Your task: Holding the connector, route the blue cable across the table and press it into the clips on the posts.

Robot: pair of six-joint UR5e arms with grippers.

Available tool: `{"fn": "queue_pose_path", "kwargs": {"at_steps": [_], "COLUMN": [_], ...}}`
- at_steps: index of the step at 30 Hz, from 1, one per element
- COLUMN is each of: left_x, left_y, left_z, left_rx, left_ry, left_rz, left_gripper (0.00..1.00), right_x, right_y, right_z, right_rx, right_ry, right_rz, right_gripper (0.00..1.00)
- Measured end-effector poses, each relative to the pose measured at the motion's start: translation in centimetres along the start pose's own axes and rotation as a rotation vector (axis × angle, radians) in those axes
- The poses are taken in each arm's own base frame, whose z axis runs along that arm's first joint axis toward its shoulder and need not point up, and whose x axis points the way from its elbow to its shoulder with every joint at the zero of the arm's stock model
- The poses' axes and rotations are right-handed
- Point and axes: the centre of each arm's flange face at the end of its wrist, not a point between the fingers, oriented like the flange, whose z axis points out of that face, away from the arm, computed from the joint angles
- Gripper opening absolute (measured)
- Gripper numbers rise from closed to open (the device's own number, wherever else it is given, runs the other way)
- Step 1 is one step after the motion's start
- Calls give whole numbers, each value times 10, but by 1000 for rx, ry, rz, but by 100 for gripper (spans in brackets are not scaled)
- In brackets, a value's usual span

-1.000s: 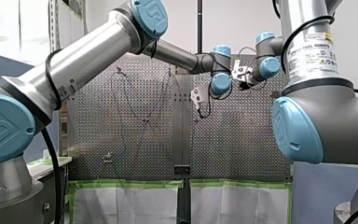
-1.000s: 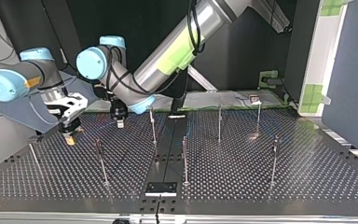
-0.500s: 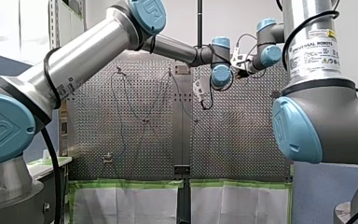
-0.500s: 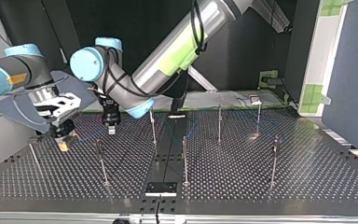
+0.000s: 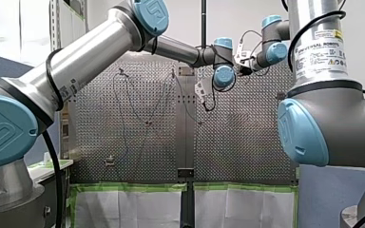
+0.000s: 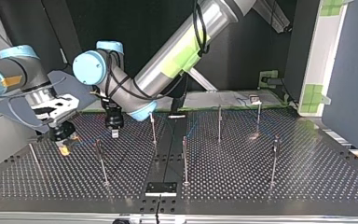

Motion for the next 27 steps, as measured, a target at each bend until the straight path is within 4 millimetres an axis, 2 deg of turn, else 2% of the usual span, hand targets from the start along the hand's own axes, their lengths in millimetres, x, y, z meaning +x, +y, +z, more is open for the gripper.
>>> {"fn": "queue_pose_path", "kwargs": {"at_steps": [8,15,21,27], "left_x": [7,2,-13,-19], "left_y": [-7,-13,-5,8], "left_z": [-16,-30,-22,-4], "left_rx": [6,-2,-30,-37], "left_ry": [37,52,31,16], "left_rz": [22,34,22,25], "left_gripper": [0,0,0,0], "right_x": [4,22,25,16], "right_y": [-5,-14,-17,-15], "right_z": [-6,-16,-20,-20], "right_rx": [6,12,14,11], "right_ry": [-20,3,8,-6], "right_rz": [5,-3,-8,-5], "right_gripper": [0,0,0,0]}}
